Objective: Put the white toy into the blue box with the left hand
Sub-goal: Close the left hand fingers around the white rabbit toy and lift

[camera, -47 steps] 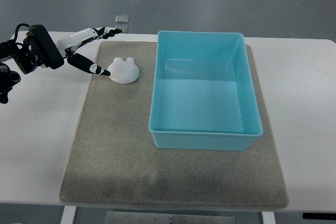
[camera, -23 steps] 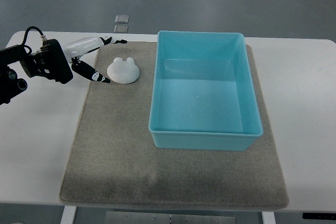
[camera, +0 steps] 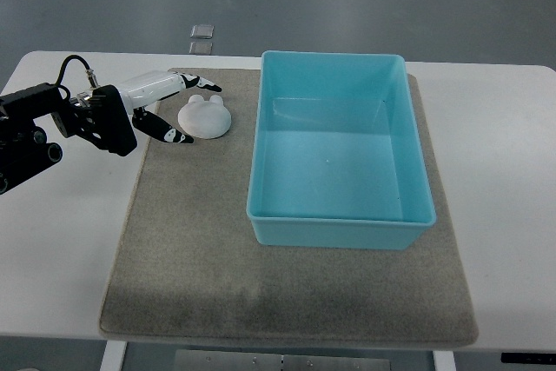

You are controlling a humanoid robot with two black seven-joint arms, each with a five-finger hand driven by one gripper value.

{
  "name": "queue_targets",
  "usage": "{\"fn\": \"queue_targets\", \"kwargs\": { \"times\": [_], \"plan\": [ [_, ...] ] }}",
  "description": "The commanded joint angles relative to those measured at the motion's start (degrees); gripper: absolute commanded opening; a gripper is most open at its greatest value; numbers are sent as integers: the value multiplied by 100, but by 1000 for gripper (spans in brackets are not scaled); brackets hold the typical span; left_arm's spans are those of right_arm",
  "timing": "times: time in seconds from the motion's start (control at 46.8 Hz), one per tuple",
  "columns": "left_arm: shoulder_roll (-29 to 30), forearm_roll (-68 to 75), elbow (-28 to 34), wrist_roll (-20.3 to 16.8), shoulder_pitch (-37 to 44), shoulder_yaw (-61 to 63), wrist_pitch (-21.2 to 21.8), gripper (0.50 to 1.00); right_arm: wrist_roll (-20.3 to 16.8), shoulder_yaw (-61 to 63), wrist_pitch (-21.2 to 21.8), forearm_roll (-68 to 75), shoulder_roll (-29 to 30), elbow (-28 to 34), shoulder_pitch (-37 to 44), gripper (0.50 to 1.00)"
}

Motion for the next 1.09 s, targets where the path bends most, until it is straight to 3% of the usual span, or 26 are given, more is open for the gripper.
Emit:
{"fn": "queue_targets", "kwargs": {
  "times": [0.0, 0.299, 0.577, 0.919, 1.068],
  "plan": [
    [-20, 36, 78, 0, -25, 138, 135, 859, 0, -1, 0, -1, 0, -5, 1, 936],
    [-20, 194, 183, 0, -51, 253, 206, 838, 0, -1, 0, -1, 0, -5, 1, 936],
    [-38, 212, 192, 0, -51, 253, 346, 771, 0, -1, 0, -1, 0, -5, 1, 936],
    [-170, 212, 386, 0, -42, 253, 504, 621, 0, -1, 0, -1, 0, -5, 1, 936],
    [-205, 203, 386, 0, -16, 253, 610, 512, 0, -1, 0, -1, 0, 4, 1, 936]
  ]
}}
